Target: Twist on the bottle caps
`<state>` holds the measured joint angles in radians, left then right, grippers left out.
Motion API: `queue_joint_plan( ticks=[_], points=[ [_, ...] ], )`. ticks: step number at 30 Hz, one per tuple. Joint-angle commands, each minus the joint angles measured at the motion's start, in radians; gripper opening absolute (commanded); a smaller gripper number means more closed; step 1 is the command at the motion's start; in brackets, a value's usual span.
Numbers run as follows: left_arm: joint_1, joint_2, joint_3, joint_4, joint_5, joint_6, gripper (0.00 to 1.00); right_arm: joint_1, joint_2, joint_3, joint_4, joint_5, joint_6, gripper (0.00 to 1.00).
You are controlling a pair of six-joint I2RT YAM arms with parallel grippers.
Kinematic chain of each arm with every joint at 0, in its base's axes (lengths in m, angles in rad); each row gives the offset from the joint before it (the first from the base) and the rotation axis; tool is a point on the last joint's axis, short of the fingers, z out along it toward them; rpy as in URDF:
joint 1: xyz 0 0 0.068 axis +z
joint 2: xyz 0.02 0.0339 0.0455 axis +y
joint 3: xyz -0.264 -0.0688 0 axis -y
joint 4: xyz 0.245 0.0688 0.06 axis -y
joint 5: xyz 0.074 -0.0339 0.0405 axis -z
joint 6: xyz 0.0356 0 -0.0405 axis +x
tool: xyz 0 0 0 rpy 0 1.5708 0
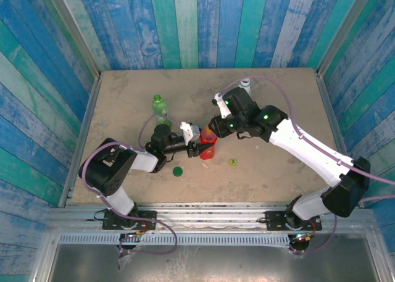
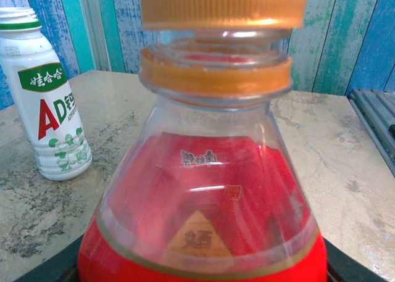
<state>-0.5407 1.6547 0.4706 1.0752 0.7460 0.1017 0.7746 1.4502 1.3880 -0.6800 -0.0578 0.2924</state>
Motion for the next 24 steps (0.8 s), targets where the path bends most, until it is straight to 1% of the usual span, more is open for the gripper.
queue_joint_plan(
  ticks=[1, 5, 11, 24],
  points=[
    [-0.005, 0.038, -0.01, -0.121, 0.004, 0.026, 0.59, -0.006, 0.013, 0.0, 0.003, -0.021, 0.001, 0.39],
    [-0.005, 0.035, -0.012, -0.122, 0.0, 0.027, 0.59, -0.006, 0.013, -0.031, -0.004, -0.057, -0.002, 0.39],
    [-0.006, 0.035, -0.011, -0.124, -0.001, 0.027, 0.59, -0.006, 0.001, -0.093, -0.024, -0.075, -0.004, 0.36],
    [-0.006, 0.034, -0.013, -0.128, -0.007, 0.028, 0.59, -0.005, 0.008, -0.218, -0.063, -0.072, -0.008, 0.32]
  ],
)
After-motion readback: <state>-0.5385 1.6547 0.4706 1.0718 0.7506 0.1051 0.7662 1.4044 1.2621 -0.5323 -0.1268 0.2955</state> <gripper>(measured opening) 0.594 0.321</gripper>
